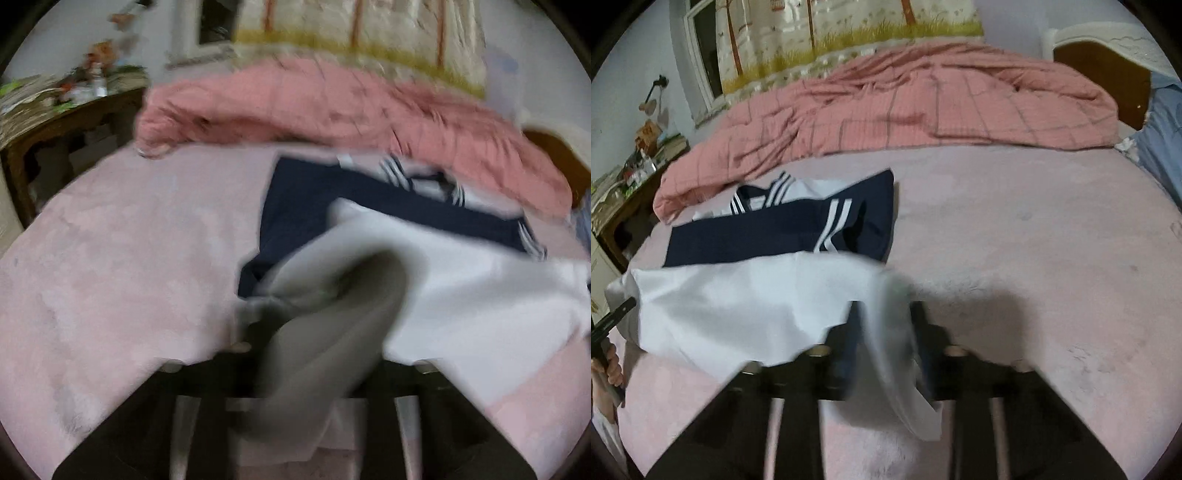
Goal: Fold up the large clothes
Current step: 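Lift the white hem and fold it toward the collar with both tools, then release the folded hem and press it flat with both tools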
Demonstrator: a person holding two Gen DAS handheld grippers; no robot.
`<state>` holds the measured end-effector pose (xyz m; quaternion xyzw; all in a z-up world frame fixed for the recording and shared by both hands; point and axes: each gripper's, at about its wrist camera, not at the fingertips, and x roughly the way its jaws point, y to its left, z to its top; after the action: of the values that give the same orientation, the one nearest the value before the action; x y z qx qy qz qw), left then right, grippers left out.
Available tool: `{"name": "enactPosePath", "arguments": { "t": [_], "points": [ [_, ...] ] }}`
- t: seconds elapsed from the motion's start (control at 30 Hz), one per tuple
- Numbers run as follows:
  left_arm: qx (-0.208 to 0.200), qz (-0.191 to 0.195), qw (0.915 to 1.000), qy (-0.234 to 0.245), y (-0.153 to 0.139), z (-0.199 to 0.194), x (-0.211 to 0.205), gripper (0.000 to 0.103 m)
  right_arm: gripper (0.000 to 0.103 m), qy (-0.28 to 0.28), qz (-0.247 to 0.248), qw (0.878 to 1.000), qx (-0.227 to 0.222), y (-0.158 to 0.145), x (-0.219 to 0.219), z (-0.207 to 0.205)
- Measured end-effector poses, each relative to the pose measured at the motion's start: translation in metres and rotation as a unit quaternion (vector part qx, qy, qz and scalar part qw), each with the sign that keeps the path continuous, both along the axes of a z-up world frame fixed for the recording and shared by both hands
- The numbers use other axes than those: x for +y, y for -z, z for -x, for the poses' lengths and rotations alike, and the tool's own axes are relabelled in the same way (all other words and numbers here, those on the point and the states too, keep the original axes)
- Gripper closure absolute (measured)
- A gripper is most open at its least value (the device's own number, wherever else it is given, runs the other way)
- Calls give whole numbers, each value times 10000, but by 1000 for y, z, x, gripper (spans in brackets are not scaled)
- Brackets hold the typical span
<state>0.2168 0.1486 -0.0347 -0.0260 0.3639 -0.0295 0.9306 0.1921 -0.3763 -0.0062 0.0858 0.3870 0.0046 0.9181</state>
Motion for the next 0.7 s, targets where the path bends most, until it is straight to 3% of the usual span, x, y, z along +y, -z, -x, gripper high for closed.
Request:
{"name": "enactPosePath", "arguments": {
  "t": [0.07,0.17,0.3,0.4,0.5,0.63,0.67,0.7],
  "points": [
    [-51,121,9998,-126,-5,8,5,93,91,-61,38,9998,178,17,1,-17],
    [129,-7,9993,-340,-2,19,8,93,92,-119,-83,9990,412,33,-1,-38],
    [250,-925,9944,-440,14,16,-14,92,92,-310,-177,9971,667,46,1,-62],
    [198,-1165,9919,-465,17,14,-20,89,91,-299,29,9980,550,50,7,-61],
    [-144,-1021,9939,-394,6,22,-12,75,81,-252,261,9985,405,43,8,-52],
    [-1200,-940,9875,-393,-34,54,-18,41,78,-212,497,9985,70,18,17,-27],
    [-1453,-903,9845,-379,-46,64,-23,31,68,-226,546,9982,-71,8,24,-19],
    [-1652,-834,9820,-387,-56,73,-29,29,49,-212,582,9978,-215,-1,28,-13]
  ]
}}
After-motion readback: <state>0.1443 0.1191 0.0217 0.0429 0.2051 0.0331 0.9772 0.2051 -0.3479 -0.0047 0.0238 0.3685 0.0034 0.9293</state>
